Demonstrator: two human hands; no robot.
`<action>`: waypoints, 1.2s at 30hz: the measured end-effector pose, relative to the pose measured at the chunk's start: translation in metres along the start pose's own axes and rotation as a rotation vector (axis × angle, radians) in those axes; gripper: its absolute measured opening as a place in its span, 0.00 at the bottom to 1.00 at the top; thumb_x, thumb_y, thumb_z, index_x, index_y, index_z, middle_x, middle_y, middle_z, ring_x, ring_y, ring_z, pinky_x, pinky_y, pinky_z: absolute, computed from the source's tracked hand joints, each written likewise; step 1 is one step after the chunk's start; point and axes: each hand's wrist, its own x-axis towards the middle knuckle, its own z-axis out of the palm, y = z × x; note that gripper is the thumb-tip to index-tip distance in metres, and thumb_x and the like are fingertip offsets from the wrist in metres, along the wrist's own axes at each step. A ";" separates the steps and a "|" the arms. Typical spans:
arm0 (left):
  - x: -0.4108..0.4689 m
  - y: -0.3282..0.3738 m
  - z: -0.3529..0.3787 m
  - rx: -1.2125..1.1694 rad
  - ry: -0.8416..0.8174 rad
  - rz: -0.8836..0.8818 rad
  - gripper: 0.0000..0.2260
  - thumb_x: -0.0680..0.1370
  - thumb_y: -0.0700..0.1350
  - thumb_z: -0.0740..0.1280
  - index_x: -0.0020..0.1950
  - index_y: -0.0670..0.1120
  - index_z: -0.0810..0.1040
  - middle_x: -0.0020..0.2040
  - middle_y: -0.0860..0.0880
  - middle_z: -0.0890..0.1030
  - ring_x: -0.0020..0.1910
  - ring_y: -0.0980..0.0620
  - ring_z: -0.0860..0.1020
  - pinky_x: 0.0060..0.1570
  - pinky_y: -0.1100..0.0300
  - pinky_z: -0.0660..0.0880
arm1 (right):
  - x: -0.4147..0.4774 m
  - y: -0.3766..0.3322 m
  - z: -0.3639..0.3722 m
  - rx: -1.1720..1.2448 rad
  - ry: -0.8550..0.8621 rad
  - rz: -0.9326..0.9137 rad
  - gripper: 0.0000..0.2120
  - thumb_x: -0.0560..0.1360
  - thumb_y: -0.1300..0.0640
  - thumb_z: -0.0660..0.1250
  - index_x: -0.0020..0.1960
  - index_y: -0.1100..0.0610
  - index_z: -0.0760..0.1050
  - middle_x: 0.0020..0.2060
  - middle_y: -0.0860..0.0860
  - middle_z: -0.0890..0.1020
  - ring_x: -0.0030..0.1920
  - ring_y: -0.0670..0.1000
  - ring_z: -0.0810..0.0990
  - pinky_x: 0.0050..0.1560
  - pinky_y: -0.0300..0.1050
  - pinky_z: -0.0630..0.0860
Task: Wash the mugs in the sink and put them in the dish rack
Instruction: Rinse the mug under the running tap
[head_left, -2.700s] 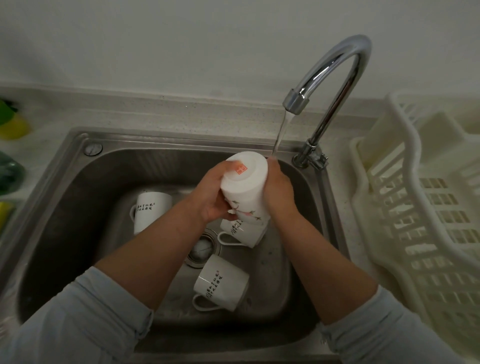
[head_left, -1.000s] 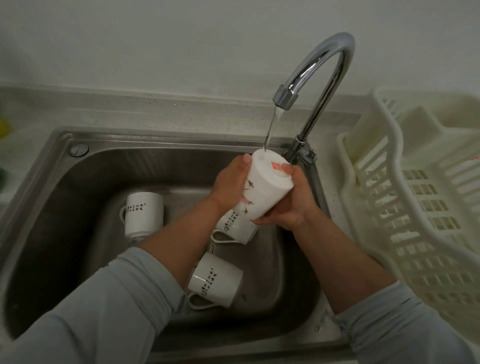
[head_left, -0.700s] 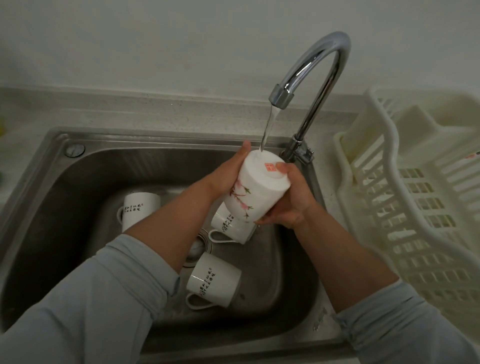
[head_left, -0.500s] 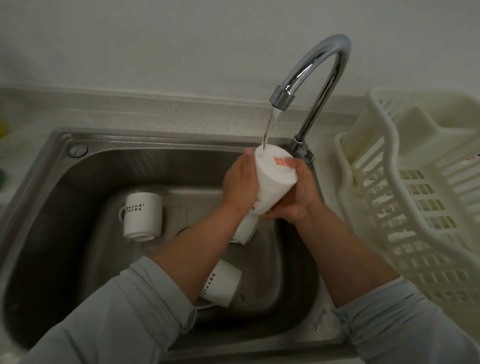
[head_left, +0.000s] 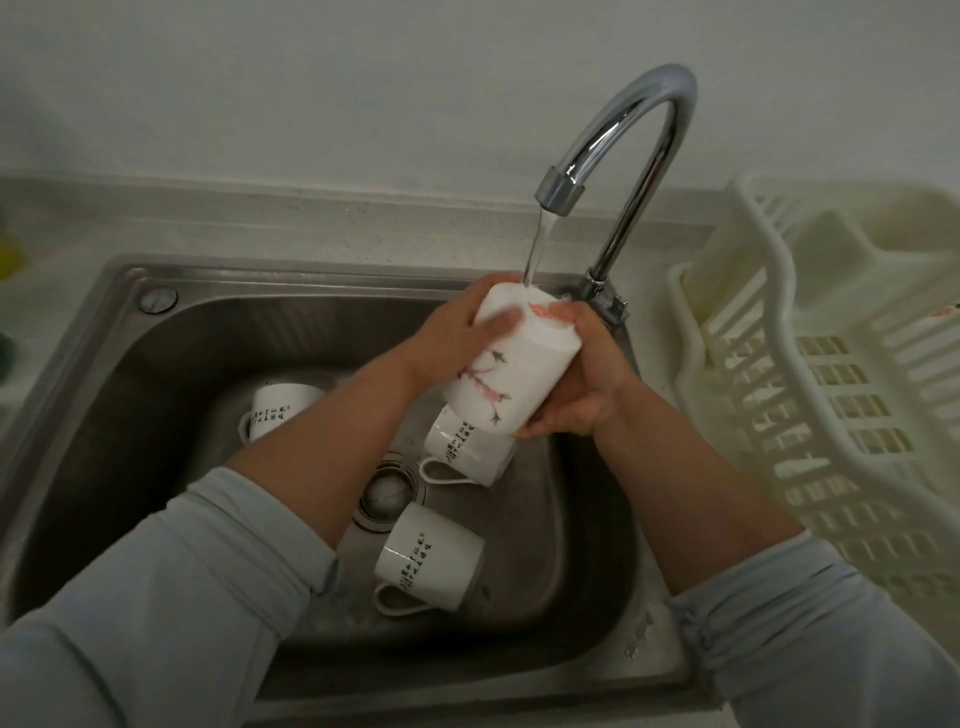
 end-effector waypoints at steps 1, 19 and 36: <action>0.000 0.000 -0.004 -0.047 -0.010 -0.079 0.26 0.66 0.73 0.61 0.55 0.58 0.74 0.50 0.53 0.79 0.50 0.54 0.79 0.55 0.58 0.76 | 0.000 -0.001 0.000 -0.051 -0.005 0.011 0.24 0.61 0.44 0.64 0.54 0.54 0.78 0.48 0.59 0.82 0.51 0.61 0.77 0.59 0.58 0.69; -0.006 -0.005 -0.017 0.119 0.143 -0.034 0.19 0.80 0.55 0.55 0.40 0.45 0.77 0.45 0.45 0.78 0.45 0.51 0.76 0.46 0.60 0.71 | 0.017 -0.018 -0.007 -0.210 -0.259 -0.087 0.39 0.44 0.47 0.81 0.54 0.53 0.79 0.53 0.58 0.80 0.55 0.60 0.78 0.59 0.61 0.71; -0.007 -0.026 0.015 -0.219 0.592 -0.462 0.25 0.77 0.64 0.56 0.33 0.45 0.73 0.35 0.45 0.77 0.36 0.50 0.74 0.42 0.55 0.73 | 0.035 0.019 0.044 -0.797 0.742 -0.837 0.20 0.80 0.43 0.50 0.57 0.57 0.71 0.45 0.50 0.76 0.48 0.49 0.77 0.45 0.41 0.68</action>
